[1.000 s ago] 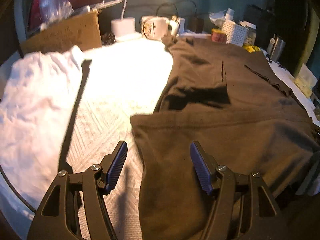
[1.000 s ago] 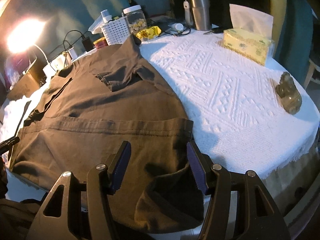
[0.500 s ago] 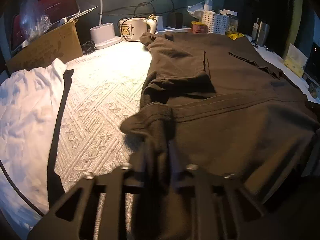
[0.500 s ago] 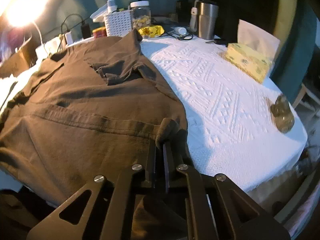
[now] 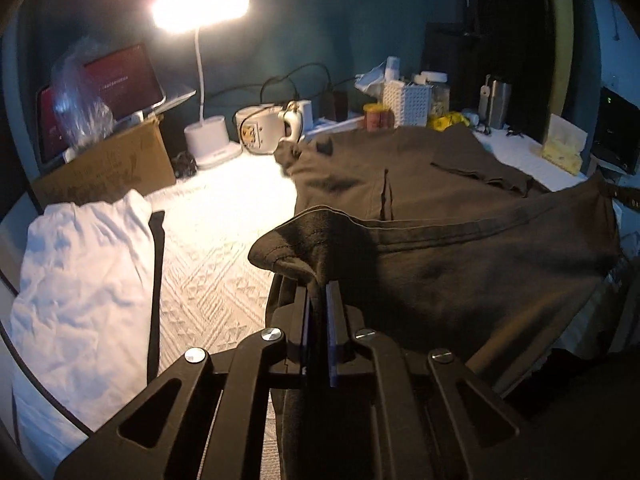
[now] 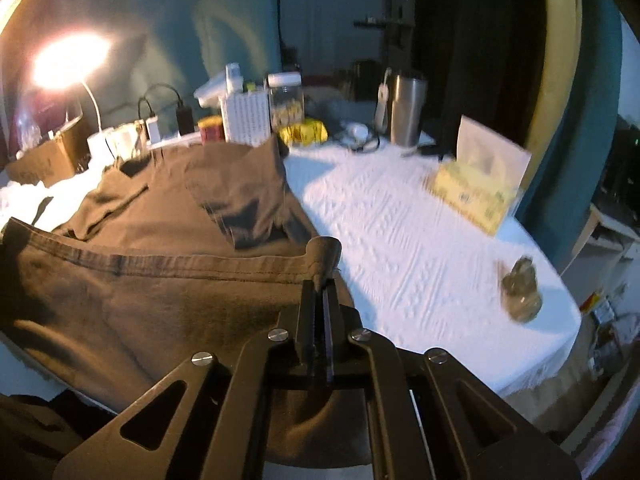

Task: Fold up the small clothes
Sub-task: 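Lift the hem with both grippers and fold it toward the collar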

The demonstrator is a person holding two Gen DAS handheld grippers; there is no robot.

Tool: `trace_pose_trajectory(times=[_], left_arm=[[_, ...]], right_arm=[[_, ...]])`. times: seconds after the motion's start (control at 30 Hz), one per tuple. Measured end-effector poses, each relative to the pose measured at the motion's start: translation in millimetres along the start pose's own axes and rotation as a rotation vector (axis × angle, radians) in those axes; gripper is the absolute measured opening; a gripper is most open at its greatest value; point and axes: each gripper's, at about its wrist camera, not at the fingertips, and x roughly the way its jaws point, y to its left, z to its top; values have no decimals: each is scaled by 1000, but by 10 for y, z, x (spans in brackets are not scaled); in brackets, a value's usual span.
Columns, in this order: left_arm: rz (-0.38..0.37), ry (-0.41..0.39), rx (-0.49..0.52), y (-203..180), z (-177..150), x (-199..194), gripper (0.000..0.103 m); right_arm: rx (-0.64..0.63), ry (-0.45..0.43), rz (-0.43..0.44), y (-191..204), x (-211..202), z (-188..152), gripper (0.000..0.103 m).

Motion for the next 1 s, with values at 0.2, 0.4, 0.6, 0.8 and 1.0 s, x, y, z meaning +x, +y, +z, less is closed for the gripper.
trace_pose_trajectory(times=[0.2,0.4,0.6,0.8,1.0], left_arm=[[-16,-72,-25,36,115,-239,5],[3,-159,-27,71,267,-530,5],[28,-216,-14,87,357,-694,5],[34,-254,12,60,475,-683,5],[47,-269,16,101,630,-571,5]], right_arm=[[4,-84,15,-4,-274,206,4],[4,-192,18,10,-577,383,4],[-19,-281,24,35,-783,538,4],[-41,-312,23,6,-773,673,4],[-66,-317,16,28,-618,850,4]])
